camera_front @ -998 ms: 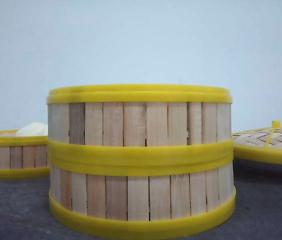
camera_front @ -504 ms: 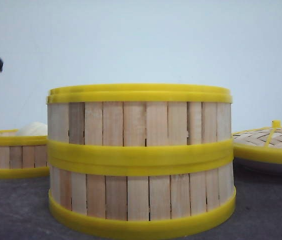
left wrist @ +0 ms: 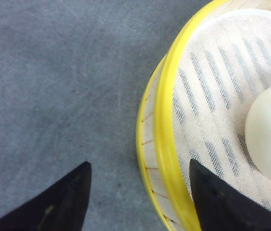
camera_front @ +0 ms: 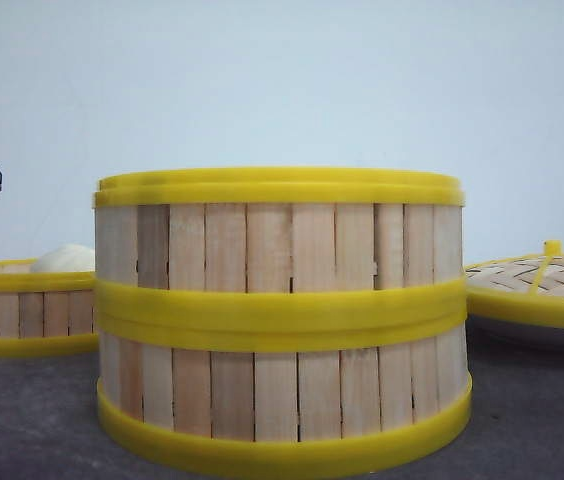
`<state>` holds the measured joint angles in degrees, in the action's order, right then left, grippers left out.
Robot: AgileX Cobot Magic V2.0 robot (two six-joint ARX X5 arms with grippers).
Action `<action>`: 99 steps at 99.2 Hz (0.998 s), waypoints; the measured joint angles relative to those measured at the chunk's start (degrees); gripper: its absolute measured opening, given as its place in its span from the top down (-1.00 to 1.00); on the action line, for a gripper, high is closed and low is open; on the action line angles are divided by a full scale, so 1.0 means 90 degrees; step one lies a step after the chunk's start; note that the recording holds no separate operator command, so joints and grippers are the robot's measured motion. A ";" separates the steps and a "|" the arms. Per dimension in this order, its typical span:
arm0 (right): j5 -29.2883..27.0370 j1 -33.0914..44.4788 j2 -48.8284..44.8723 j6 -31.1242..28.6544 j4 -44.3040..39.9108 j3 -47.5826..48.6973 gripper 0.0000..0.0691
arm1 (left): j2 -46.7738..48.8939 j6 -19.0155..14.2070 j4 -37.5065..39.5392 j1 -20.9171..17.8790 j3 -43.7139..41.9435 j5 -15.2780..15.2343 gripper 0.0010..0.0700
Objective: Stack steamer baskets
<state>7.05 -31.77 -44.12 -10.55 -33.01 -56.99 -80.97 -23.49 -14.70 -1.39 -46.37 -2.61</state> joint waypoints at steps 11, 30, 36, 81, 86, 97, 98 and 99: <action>0.0000 0.0000 0.0000 0.0005 0.0000 0.0000 0.13 | -0.0080 -0.0017 0.0070 0.0000 -0.0015 0.0053 0.03; 0.0000 0.0000 0.0000 0.0005 0.0000 0.0000 0.13 | -0.0299 -0.0172 0.0185 -0.0002 -0.0022 0.0260 0.04; 0.0000 0.0000 0.0000 0.0005 0.0000 0.0000 0.13 | -0.0393 -0.0245 0.0248 -0.0002 -0.0022 0.0350 0.05; 0.0000 0.0000 0.0000 0.0012 0.0000 0.0000 0.13 | -0.0471 -0.0515 0.0425 0.0000 -0.0053 0.0471 0.92; 0.0000 0.0000 0.0000 0.0015 0.0000 0.0000 0.13 | -0.0471 -0.0522 0.0432 0.0000 -0.0053 0.0471 0.92; 0.0000 0.0000 0.0000 0.0029 -0.0002 0.0000 0.13 | -0.0471 -0.0544 0.0415 0.0000 -0.0070 0.0466 0.92; 0.0000 0.0000 0.0000 0.0029 -0.0005 0.0000 0.13 | -0.0471 -0.0544 0.0403 0.0000 -0.0080 0.0466 0.92; 0.0000 0.0000 0.0000 0.0029 -0.0007 0.0000 0.13 | -0.0471 -0.0544 0.0367 0.0000 -0.0100 0.0464 0.93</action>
<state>7.05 -31.77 -44.12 -10.28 -33.08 -56.99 -85.21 -28.38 -11.40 -1.39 -47.27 1.56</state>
